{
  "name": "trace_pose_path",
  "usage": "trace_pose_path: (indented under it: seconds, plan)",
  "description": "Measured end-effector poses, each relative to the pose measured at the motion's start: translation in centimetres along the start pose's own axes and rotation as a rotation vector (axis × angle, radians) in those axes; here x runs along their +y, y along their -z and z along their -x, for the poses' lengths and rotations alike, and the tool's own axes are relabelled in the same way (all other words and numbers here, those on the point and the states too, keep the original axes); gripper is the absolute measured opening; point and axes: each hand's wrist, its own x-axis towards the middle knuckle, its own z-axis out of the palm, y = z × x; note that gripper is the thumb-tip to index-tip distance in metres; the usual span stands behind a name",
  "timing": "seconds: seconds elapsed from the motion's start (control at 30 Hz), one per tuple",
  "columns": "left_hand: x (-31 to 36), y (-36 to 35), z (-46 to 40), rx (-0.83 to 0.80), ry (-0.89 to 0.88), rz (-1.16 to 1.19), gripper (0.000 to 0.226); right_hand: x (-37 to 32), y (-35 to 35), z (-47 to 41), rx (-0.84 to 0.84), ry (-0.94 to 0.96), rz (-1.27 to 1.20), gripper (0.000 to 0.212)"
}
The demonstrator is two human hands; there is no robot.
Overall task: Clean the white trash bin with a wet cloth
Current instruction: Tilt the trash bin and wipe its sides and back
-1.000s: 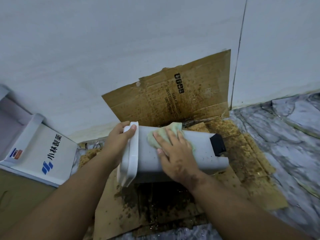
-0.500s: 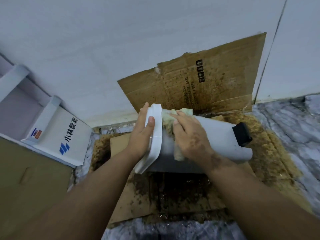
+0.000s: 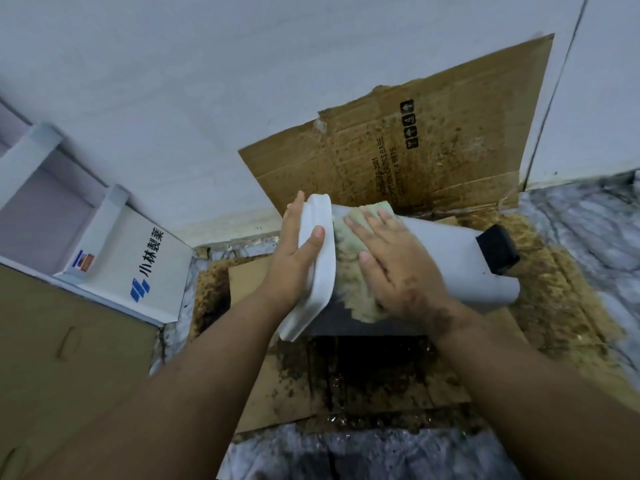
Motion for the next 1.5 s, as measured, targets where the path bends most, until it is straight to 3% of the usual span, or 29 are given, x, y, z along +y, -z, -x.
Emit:
trace_pose_path:
  seconds: [0.13, 0.2, 0.27, 0.37, 0.5, 0.57, 0.67, 0.77, 0.9, 1.0, 1.1, 1.2, 1.33, 1.5]
  plan:
    - [0.1, 0.2, 0.5, -0.017, 0.003, -0.062, 0.074, 6.6, 1.9, 2.5, 0.027, -0.288, -0.047, 0.056]
    - [0.3, 0.1, 0.6, -0.002, -0.005, -0.087, 0.075, 6.0, 2.1, 2.2, 0.089, -0.409, 0.038, 0.059]
    - [0.6, -0.2, 0.4, 0.010, -0.014, -0.099, 0.077, 2.4, 1.3, 0.3, 0.101, -0.379, 0.142, 0.063]
    - [0.8, -0.6, 0.3, 0.021, -0.035, -0.094, 0.085, -2.5, -0.5, -2.3, -0.055, -0.225, -0.004, 0.075]
    - [0.4, -0.6, 0.6, 0.037, -0.015, -0.020, 0.077, 2.6, 0.7, -1.0, -0.077, -0.004, -0.038, 0.060]
    - [0.2, -0.5, 0.7, 0.053, 0.001, -0.022, 0.069, 6.6, 1.7, 1.4, -0.035, -0.073, -0.035, 0.056]
    - [0.1, -0.4, 0.6, 0.077, 0.015, -0.037, 0.065, 9.7, 2.4, 3.4, 0.024, -0.338, -0.022, 0.059]
    - [0.1, -0.5, 0.2, 0.085, 0.018, -0.058, 0.067, 5.6, 0.9, 1.8, 0.031, -0.455, 0.085, 0.079]
    - [0.6, -1.0, -0.3, 0.088, -0.009, -0.062, 0.075, -2.3, -0.6, 0.6, 0.005, -0.053, 0.018, 0.073]
    - [1.0, -1.6, -0.5, 0.071, -0.015, -0.046, 0.081, 0.9, 0.7, 1.3, 0.022, 0.095, 0.013, 0.062]
    - [1.2, -1.6, -0.7, 0.077, 0.011, -0.033, 0.083, 7.1, 2.5, 3.6, 0.068, -0.121, -0.066, 0.054]
    - [1.1, -1.4, -0.7, 0.089, 0.017, -0.066, 0.079, 10.5, 3.9, 5.0, 0.030, -0.359, -0.041, 0.067]
    - [1.3, -1.8, -0.8, 0.099, -0.005, -0.113, 0.067, 10.4, 4.2, 4.1, 0.090, -0.255, 0.144, 0.059]
    - [2.1, -2.4, -0.8, 0.058, -0.034, -0.134, 0.080, 11.4, 2.9, 7.6, 0.097, -0.283, 0.030, 0.058]
